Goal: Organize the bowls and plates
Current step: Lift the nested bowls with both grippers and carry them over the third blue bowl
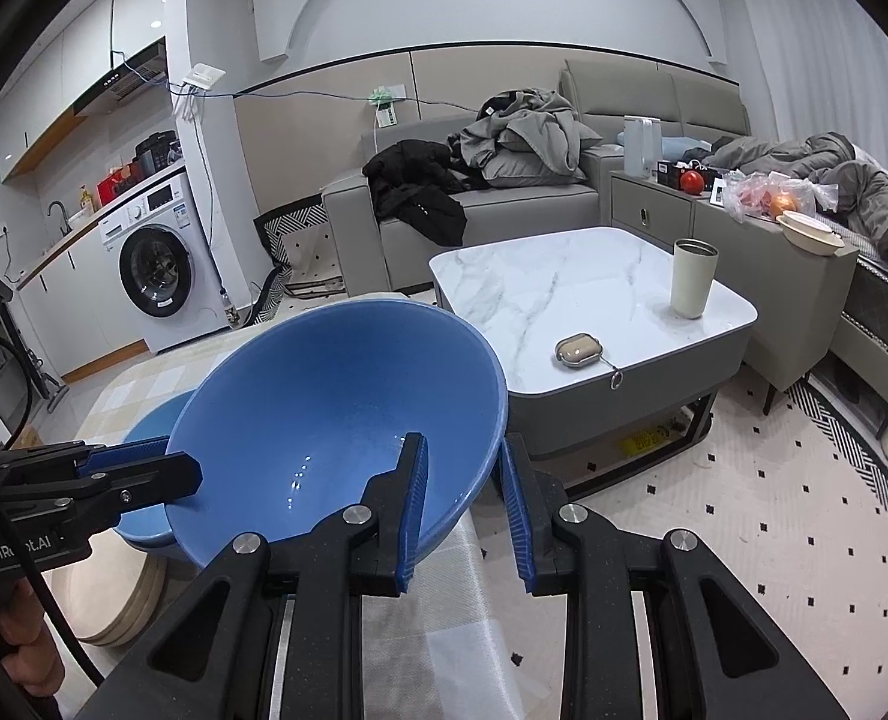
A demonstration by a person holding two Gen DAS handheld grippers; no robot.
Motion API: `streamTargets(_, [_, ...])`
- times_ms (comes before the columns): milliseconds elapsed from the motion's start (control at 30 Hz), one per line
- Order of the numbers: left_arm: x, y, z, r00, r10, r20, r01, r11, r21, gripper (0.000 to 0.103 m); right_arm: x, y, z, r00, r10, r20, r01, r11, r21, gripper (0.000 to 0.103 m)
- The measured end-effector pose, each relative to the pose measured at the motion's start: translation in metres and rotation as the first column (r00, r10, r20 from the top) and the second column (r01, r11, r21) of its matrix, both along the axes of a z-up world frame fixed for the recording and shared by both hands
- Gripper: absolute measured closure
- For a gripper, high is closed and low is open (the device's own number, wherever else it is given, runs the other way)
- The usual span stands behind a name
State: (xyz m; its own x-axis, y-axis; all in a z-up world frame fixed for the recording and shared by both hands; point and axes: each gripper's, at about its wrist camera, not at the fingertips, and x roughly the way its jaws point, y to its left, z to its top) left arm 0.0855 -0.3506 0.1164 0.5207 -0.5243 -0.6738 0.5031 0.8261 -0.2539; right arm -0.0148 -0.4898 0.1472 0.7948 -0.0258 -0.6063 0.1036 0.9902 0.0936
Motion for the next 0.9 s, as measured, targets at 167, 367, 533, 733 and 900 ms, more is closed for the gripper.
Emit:
streamTargets(167, [-0.01,0.007,0.011,1.0,0.003,0.017,-0.003,1.0,-0.009,0.076,-0.004,0.007,0.01,1.0,0.006,0.015,-0.006,1.0,-0.006,0.077])
streamTargets(367, [-0.018,0.016,0.024,0.999,0.004,0.038,-0.004,1.0,-0.018,0.076,-0.009,0.013,0.018,0.999,0.016,0.029,-0.016,1.0,0.009,0.077])
streamTargets(533, [-0.026,0.024,0.035,0.999,0.007,0.044,-0.006,1.0,-0.028,0.076,-0.014,0.022,0.027,0.999,0.021,0.046,-0.022,1.0,0.002,0.077])
streamTargets(733, [-0.034,0.041,0.045,0.998,0.02,0.057,-0.018,0.999,-0.039,0.076,-0.016,0.032,0.037,0.997,0.034,0.071,-0.034,0.999,0.0,0.077])
streamTargets(900, [-0.042,0.056,0.055,0.997,0.036,0.07,-0.032,0.998,-0.049,0.076,-0.016,0.043,0.042,0.995,0.052,0.085,-0.051,0.999,-0.005,0.077])
